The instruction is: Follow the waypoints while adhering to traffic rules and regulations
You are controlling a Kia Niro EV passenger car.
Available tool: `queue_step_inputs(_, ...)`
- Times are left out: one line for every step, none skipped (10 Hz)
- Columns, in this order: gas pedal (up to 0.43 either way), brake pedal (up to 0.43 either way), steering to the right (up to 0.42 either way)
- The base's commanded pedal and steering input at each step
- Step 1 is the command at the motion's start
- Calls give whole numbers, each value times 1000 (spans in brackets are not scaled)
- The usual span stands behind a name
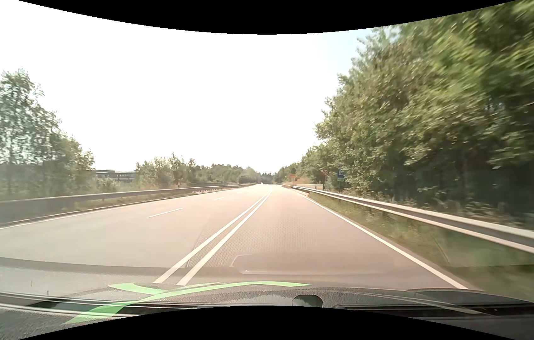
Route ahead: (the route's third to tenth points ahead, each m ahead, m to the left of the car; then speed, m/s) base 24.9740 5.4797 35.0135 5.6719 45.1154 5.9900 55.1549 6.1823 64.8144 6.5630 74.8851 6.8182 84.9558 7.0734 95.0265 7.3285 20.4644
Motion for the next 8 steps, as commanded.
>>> queue_step_inputs(59,0,-4)
queue_step_inputs(59,0,-5)
queue_step_inputs(59,0,-4)
queue_step_inputs(59,0,-4)
queue_step_inputs(59,0,-3)
queue_step_inputs(59,0,-2)
queue_step_inputs(59,0,-2)
queue_step_inputs(67,0,-2)
